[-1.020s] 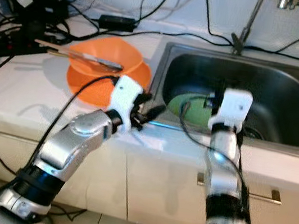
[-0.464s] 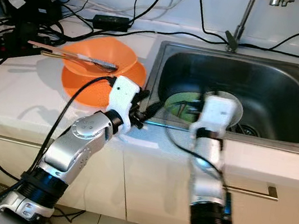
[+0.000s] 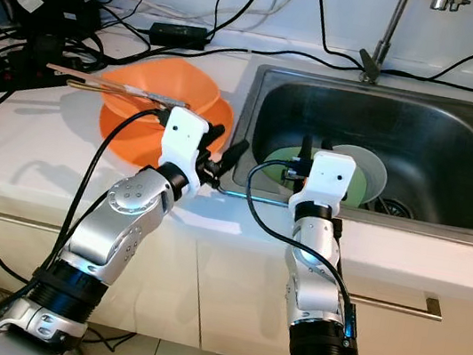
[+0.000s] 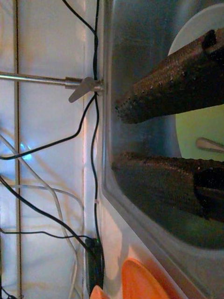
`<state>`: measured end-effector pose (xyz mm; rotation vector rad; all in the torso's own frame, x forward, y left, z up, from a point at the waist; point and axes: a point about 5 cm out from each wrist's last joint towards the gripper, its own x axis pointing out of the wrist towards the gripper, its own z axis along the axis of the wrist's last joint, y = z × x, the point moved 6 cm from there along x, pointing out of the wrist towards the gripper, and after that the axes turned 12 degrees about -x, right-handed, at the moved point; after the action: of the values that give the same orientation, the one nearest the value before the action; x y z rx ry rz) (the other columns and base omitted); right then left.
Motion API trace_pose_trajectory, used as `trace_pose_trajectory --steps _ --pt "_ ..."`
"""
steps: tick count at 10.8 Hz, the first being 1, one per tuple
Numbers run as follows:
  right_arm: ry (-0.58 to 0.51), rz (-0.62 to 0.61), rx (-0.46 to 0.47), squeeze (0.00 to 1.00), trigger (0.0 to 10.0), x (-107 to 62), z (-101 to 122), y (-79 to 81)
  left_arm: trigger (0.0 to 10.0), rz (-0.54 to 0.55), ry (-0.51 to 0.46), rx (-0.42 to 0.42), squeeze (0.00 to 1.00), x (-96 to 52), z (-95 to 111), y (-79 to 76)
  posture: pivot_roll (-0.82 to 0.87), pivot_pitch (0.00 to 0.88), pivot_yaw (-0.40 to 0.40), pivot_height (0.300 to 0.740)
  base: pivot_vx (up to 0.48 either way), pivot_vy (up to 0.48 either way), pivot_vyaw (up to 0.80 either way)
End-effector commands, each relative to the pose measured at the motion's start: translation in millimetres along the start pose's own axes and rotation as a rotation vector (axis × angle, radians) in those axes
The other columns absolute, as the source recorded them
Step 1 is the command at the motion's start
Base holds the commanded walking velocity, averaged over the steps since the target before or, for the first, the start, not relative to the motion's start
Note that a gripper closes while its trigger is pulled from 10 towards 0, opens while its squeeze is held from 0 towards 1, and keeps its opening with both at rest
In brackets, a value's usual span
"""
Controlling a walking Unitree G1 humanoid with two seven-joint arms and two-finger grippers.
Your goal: Kitchen organization
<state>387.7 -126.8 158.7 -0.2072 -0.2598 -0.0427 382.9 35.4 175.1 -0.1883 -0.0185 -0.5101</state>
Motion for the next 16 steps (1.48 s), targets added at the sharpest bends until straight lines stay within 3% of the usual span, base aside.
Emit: trace_pose_trajectory --steps 1,3,5,6,7,8,9,10,11,13,15,16 --pt "0.011 -0.003 0.005 0.00 10.0 0.4 -1.0 -0.3 10.0 0.029 -0.040 0.005 0.00 2.7 9.3 5.9 0.06 0.000 0.055 0.740 0.000 0.000 0.00" --pt "0.023 -0.002 0.000 0.00 10.0 -1.8 -5.3 -0.5 10.0 0.073 -0.093 0.004 0.00 1.5 15.1 13.7 0.05 0.000 0.056 0.740 0.000 0.000 0.00" --pt "0.033 -0.003 0.001 0.00 10.0 -3.6 -8.1 0.3 10.0 0.142 -0.261 0.046 0.00 -2.9 59.8 26.6 0.06 0.000 0.055 0.740 0.000 0.000 0.00" --pt "0.039 -0.009 0.000 0.00 10.0 -2.7 -9.3 -0.5 10.0 0.237 -0.376 0.002 0.00 -10.7 93.8 54.7 0.07 0.000 0.054 0.740 0.000 0.000 0.00" --pt "0.040 -0.013 0.000 0.00 10.0 -1.9 -9.4 -1.7 10.0 0.311 -0.435 -0.037 0.00 -19.3 110.0 77.0 0.07 0.000 0.054 0.740 0.000 0.000 0.00" --pt "0.038 -0.012 0.000 0.00 10.0 -1.2 -9.0 -1.8 10.0 0.441 -0.471 -0.047 0.00 -34.7 118.5 113.8 0.07 0.000 0.052 0.740 0.000 0.000 0.00" --pt "0.045 -0.005 -0.007 0.00 10.0 -0.6 -10.3 -0.5 10.0 0.578 -0.450 -0.059 0.00 -55.2 108.8 152.0 0.07 0.000 0.051 0.740 0.000 0.000 0.00" --pt "0.047 -0.005 -0.005 0.00 10.0 -0.5 -10.6 -0.1 10.0 0.615 -0.441 -0.067 0.00 -62.5 103.6 163.0 0.07 0.000 0.051 0.740 0.000 0.000 0.00" --pt "0.047 -0.004 -0.002 0.00 10.0 -0.8 -10.7 0.9 10.0 0.682 -0.454 -0.149 1.00 -78.1 96.9 182.6 0.08 0.000 0.048 0.740 0.000 0.000 0.00" --pt "0.050 0.002 0.001 0.00 10.0 -1.7 -11.3 2.7 10.0 0.766 -0.483 -0.250 1.00 -99.6 86.0 200.9 0.08 0.000 0.045 0.740 0.000 0.000 0.00" --pt "0.053 0.008 0.002 0.00 10.0 -1.8 -12.1 3.9 10.0 0.752 -0.439 -0.318 1.00 -96.7 67.3 195.9 0.08 0.000 0.050 0.740 0.000 0.000 0.00" --pt "0.055 0.010 0.001 0.00 10.0 -1.9 -12.5 4.5 10.0 0.730 -0.420 -0.354 0.45 -91.7 60.7 191.2 0.08 0.000 0.050 0.740 0.000 0.000 0.00"
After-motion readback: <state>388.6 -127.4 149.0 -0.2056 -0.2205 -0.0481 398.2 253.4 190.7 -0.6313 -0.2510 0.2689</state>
